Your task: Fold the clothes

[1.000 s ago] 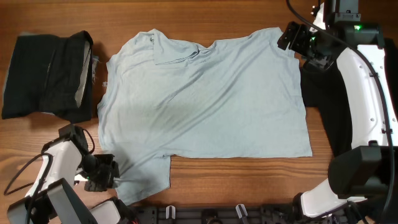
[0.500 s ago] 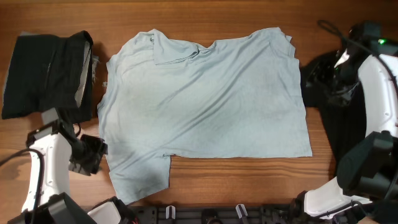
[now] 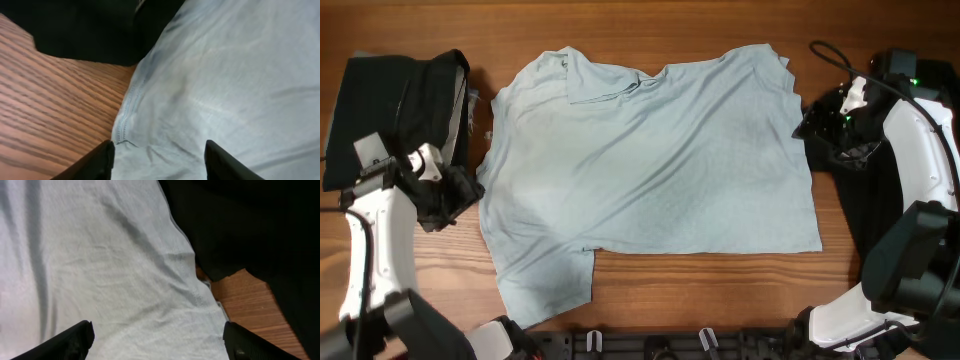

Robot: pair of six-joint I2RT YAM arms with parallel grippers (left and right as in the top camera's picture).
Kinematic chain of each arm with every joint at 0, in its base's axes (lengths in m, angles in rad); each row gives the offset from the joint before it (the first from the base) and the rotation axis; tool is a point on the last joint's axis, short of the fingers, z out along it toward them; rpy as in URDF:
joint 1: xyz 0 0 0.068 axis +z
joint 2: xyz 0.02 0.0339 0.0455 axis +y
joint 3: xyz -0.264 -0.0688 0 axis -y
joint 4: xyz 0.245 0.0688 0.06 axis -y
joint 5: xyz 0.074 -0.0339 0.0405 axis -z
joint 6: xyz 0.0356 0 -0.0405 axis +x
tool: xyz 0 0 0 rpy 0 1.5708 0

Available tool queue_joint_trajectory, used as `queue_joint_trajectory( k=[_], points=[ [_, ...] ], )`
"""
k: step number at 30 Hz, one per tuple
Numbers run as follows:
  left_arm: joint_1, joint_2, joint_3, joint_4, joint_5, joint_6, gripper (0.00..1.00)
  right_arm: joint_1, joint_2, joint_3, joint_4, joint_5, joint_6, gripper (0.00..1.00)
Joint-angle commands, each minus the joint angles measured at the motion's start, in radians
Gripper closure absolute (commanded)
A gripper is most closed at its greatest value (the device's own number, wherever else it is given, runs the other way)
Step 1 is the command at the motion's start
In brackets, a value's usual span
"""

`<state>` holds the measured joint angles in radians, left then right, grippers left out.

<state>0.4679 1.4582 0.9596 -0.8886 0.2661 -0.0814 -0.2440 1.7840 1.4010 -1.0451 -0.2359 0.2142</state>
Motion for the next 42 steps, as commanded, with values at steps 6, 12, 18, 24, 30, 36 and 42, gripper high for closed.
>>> queue_joint_trajectory(
  k=[6, 12, 18, 24, 30, 36, 42],
  points=[
    [-0.04, 0.28, 0.006, 0.107, 0.049, 0.051, 0.69, 0.0, 0.011, -0.004, 0.05, -0.026, 0.024, 0.11],
    [-0.071, 0.291, 0.007, 0.195, -0.089, 0.044, 0.53, 0.0, 0.011, -0.004, 0.061, -0.028, 0.025, 0.11],
    [-0.072, 0.29, 0.008, 0.271, -0.087, 0.025, 0.64, 0.0, 0.011, -0.004, 0.06, -0.028, 0.048, 0.11],
    [-0.074, 0.175, 0.067, -0.007, -0.074, 0.058, 0.58, 0.0, 0.011, -0.004, 0.059, -0.029, 0.081, 0.11],
    [-0.192, 0.112, 0.139, 0.106, -0.09, 0.236, 0.57, 0.003, 0.011, -0.004, 0.057, -0.086, 0.106, 0.11],
    [-0.25, 0.237, 0.139, 0.156, -0.143, 0.178, 0.57, 0.003, 0.011, -0.004, 0.029, -0.129, 0.106, 0.11],
    [-0.251, 0.315, 0.139, 0.09, -0.204, 0.161, 0.64, 0.003, 0.011, -0.004, 0.027, -0.129, 0.134, 0.11]
  ],
)
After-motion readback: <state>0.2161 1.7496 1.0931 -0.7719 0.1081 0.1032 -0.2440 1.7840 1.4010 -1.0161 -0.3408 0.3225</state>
